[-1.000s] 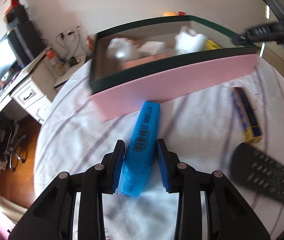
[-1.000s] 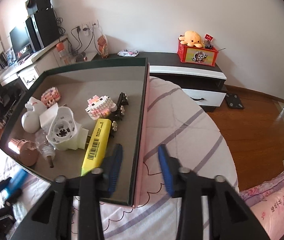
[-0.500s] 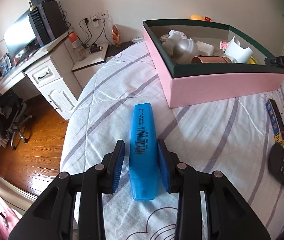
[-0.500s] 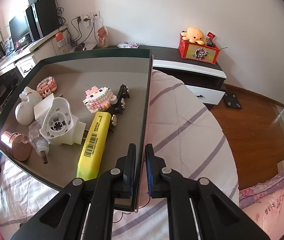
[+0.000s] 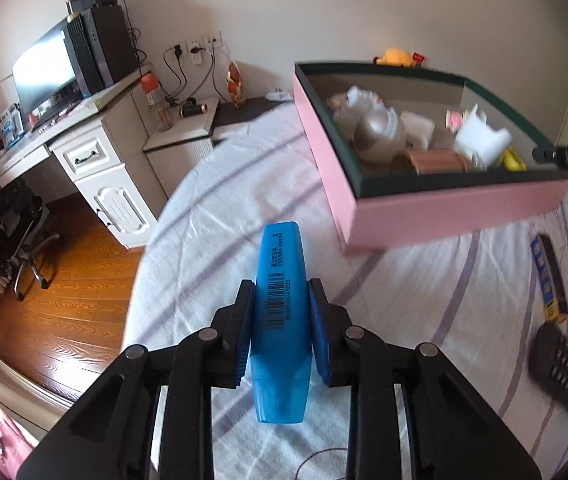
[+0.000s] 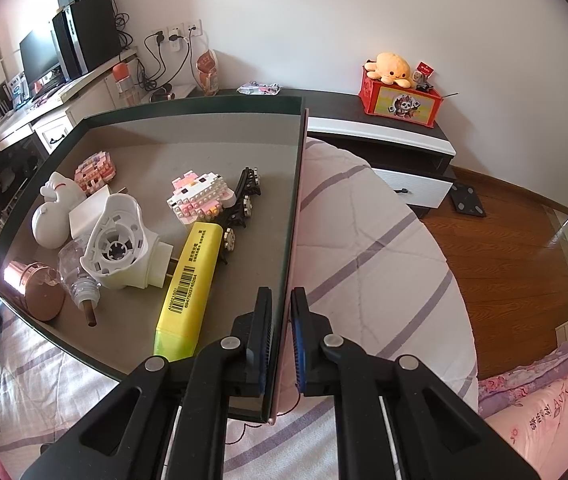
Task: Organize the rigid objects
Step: 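Carry the blue highlighter into the pink box and open the left tool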
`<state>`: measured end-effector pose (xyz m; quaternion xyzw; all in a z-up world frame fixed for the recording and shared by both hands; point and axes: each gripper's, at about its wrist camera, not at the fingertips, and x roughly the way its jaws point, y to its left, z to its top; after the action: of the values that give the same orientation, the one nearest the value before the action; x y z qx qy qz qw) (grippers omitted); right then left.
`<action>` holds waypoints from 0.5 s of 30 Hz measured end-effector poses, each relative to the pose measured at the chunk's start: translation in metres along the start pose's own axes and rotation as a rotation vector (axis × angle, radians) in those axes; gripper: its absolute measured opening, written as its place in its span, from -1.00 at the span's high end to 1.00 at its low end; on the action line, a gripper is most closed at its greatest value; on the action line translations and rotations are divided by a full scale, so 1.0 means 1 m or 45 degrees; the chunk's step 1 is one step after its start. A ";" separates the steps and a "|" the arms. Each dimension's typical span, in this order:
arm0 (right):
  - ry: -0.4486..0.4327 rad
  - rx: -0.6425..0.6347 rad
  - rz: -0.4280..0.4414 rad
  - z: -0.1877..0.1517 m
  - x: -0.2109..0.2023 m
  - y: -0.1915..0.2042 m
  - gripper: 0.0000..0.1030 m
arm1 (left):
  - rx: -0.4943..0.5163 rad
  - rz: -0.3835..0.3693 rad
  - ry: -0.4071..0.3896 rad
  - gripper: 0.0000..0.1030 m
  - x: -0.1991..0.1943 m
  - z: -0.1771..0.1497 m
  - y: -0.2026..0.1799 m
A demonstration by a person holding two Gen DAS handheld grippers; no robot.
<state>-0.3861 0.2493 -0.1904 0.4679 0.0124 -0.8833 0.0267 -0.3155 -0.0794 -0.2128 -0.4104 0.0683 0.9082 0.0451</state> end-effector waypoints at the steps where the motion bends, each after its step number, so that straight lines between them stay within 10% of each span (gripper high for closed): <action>1: 0.000 0.000 0.001 0.000 0.000 0.000 0.82 | -0.003 0.003 -0.010 0.49 -0.003 0.004 0.001; 15: 0.000 0.000 0.004 0.000 0.001 0.001 0.82 | 0.090 -0.070 -0.127 0.49 -0.012 0.096 -0.039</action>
<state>-0.3866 0.2482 -0.1912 0.4679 0.0116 -0.8832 0.0282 -0.3728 -0.0258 -0.1444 -0.3646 0.0869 0.9229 0.0878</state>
